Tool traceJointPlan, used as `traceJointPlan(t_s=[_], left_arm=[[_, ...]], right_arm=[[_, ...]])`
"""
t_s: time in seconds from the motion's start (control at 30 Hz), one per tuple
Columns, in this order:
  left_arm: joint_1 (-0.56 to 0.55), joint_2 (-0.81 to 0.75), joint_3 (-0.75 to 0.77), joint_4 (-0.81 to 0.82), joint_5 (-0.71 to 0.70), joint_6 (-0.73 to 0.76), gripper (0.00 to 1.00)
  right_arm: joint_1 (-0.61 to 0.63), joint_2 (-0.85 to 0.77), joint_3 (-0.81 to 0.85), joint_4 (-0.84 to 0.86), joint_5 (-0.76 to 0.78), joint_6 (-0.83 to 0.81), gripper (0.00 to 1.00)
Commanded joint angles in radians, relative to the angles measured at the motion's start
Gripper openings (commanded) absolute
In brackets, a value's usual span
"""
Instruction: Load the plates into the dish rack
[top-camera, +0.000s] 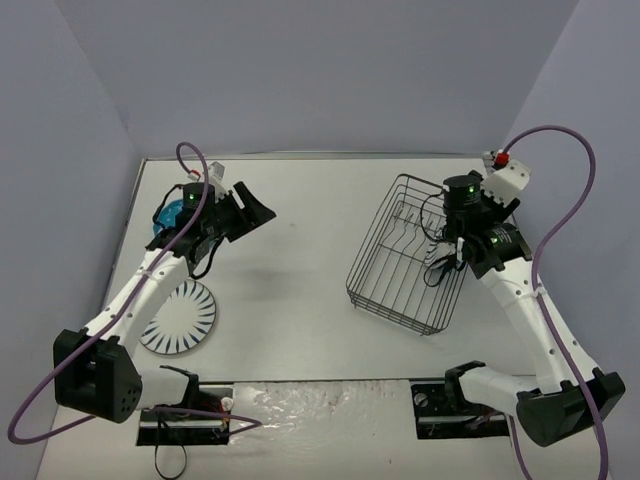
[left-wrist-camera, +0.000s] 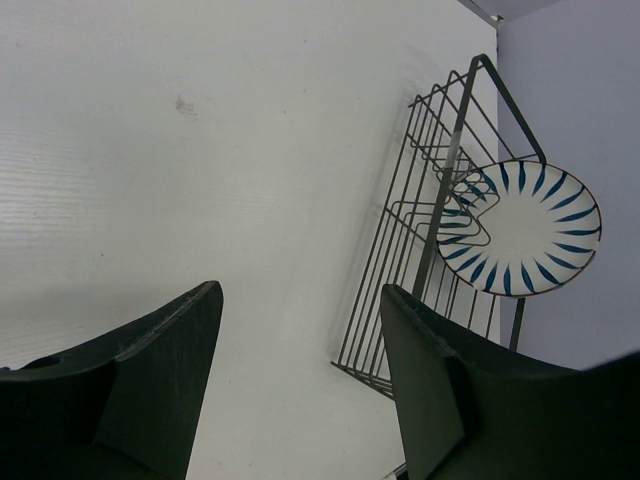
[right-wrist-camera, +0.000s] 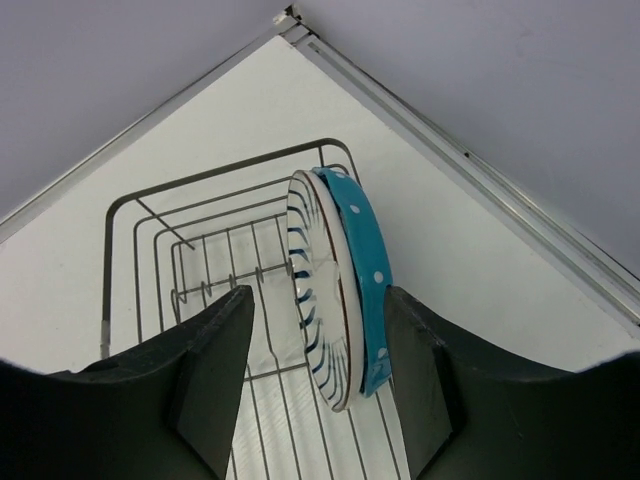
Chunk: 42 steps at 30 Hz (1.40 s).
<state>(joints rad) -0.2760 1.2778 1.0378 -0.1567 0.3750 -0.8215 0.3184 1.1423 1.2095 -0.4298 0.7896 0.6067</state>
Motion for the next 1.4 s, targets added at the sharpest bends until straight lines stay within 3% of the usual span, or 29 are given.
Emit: traceJointPlan(t_s=[0.0,0.17,0.3,0.57,0.97,1.37], left_arm=[[-0.007,-0.032,0.085,-0.013,-0.092,0.012,0.6],[0.039,-0.043,0.094,-0.053,-0.178,-0.033,0.66],[0.173,-0.02,0.08,-0.06,-0.189,-0.082,0.69],[0.387,0.081,0.116,-0.12,-0.28,-0.104,0.69],[0.593,0.235,0.106,-0.068,-0.166,-0.04,0.7],[0.648,0.389,0.139,-0.039,-0.139,-0.014,0.7]], right_arm=[[0.017,0.016,0.051,0.04,-0.133,-0.028,0.51],[0.146,0.129,0.098,0.119,-0.228,-0.036,0.52],[0.23,0.245,0.186,0.191,-0.337,-0.046,0.53],[0.269,0.414,0.296,0.305,-0.535,-0.066,0.53],[0.269,0.468,0.112,0.524,-0.695,-0.024,0.54],[0.269,0.519,0.074,0.615,-0.766,-0.013,0.54]])
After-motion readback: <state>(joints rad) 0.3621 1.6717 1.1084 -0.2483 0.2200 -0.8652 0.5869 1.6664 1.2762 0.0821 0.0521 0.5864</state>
